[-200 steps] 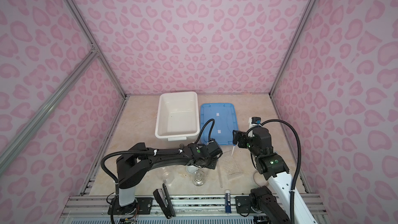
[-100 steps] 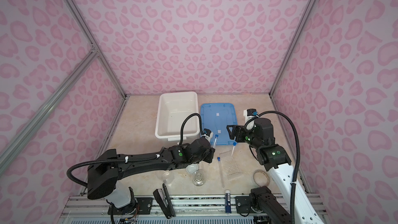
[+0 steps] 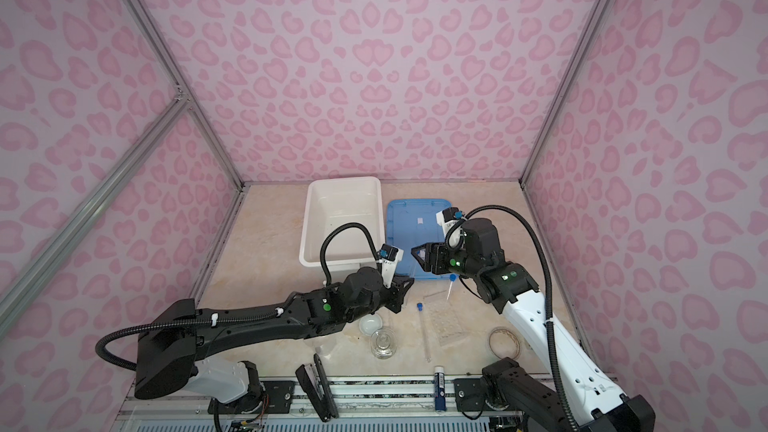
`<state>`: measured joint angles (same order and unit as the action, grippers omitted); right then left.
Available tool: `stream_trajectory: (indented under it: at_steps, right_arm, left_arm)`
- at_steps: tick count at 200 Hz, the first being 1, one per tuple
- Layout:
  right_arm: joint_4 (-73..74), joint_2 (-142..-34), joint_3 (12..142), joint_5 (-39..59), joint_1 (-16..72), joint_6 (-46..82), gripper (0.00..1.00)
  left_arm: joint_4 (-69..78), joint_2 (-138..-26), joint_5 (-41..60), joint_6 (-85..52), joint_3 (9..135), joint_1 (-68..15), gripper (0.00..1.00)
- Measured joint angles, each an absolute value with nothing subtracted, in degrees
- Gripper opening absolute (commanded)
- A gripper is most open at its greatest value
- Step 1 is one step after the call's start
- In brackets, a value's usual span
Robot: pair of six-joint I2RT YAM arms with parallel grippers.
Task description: Organize the chemistry lab equipment
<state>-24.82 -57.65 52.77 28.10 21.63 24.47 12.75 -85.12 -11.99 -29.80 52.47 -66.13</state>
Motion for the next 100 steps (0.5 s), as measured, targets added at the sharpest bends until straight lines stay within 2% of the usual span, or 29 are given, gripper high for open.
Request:
stream_trajectory:
  at_steps: [45,100]
  right_arm:
    - [-21.7,-58.7,51.9,28.9,22.7,26.2,0.44]
    - [-20.5,-58.6,51.0,29.6,23.6,27.0,0.32]
  left_arm:
    - [13.7,-84.9,-11.9,-29.5,52.2,-66.5,0.17]
    - [13.7,-84.9,-11.8,-29.4,52.2,-66.6,0.17]
